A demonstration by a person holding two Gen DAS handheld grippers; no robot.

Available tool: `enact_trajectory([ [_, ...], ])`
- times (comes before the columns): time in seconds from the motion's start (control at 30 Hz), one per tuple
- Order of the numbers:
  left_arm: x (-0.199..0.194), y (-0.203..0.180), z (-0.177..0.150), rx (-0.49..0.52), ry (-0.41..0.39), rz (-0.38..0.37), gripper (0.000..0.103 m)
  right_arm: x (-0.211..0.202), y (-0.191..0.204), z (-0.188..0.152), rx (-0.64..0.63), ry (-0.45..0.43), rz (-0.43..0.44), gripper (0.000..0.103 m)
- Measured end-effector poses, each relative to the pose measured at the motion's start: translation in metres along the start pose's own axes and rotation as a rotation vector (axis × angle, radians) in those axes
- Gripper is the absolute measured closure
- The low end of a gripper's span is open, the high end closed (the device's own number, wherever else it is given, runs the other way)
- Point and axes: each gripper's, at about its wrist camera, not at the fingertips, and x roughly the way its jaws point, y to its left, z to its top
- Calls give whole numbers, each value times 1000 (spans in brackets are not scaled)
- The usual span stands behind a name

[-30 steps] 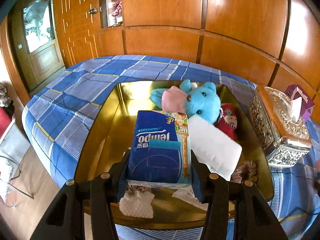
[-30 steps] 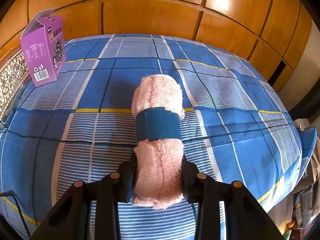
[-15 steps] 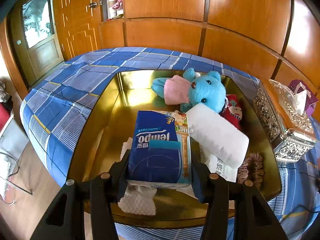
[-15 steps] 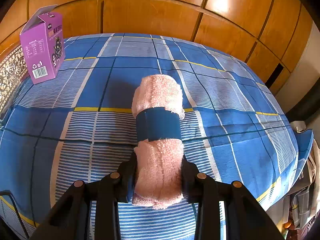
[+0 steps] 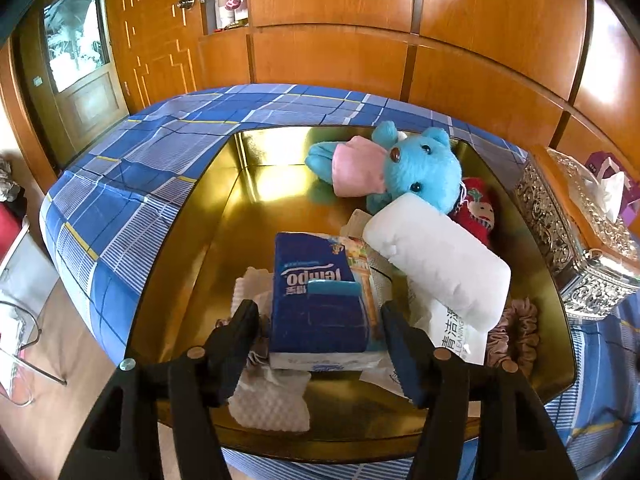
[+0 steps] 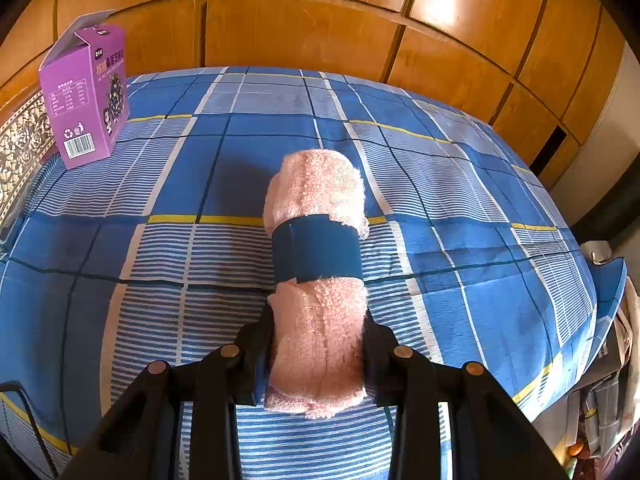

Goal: Organize soft objects
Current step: 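Carry the pink towel roll over the gold tray and release it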

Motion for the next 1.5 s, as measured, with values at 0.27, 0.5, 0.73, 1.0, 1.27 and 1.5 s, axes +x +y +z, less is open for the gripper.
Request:
enact_trajectory([
  [0.27,-12,6,8,-26,-21,-21,28,10,-8,30,33,89,60,70],
  [0.5,-25,11,14,-21,-49,-27,28,12,6,117,27,108,170,70],
  [0.73,-38,15,20,-28,-88,-23,24,-26,56,227,-36,-4,261,70],
  [1.0,-50,22,23,-35,-122,-8,18,-91,173,258,-283,-135,408,70],
  [1.27,-55,28,24,-48,-137,-1,18,-155,253,172,-604,-183,601,70],
  [1.5,-57,29,25,-53,-142,3,18,-168,287,105,-687,-66,756,70],
])
